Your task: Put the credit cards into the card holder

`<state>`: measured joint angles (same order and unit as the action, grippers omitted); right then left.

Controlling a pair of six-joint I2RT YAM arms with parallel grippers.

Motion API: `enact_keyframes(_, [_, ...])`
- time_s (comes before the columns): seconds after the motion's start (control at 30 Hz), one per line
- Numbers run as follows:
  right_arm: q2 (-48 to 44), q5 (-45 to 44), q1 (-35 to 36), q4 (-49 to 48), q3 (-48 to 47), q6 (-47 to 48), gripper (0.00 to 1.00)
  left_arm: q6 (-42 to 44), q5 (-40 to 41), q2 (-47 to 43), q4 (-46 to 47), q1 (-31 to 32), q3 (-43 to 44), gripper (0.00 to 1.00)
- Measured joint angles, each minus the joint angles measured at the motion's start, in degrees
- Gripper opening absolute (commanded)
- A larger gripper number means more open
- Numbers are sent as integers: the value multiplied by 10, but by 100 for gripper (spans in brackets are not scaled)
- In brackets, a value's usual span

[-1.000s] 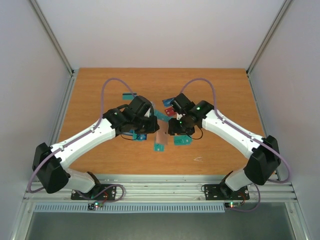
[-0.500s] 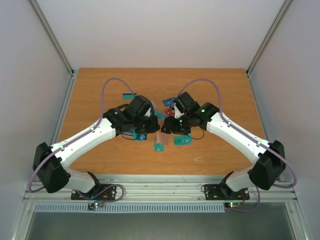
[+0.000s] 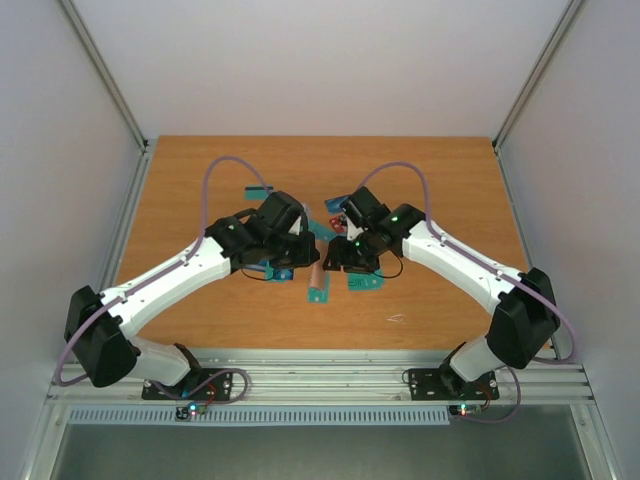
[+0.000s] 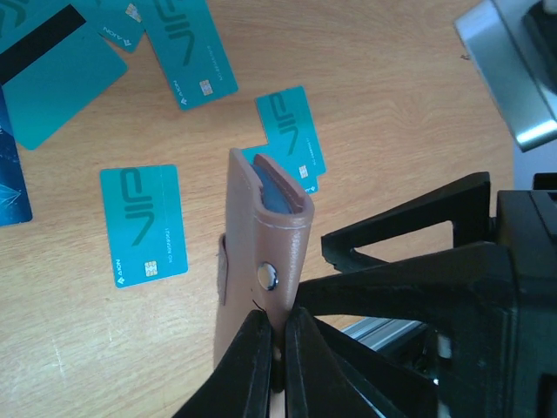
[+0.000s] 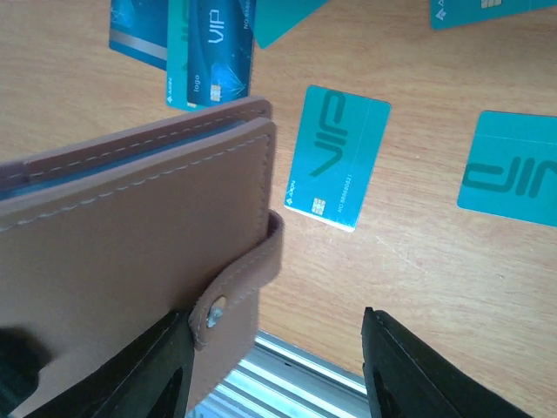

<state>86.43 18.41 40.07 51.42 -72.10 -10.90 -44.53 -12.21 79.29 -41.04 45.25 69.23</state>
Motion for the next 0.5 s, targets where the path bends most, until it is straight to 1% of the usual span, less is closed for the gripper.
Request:
enact_keyframes(0.2, [18, -6, 0, 2, 0, 1, 54, 0, 0, 0, 0, 1, -5, 0])
enact_keyframes(0.5, [35, -37, -10, 29, 5, 5, 54, 0, -5, -13, 13, 1, -5, 0])
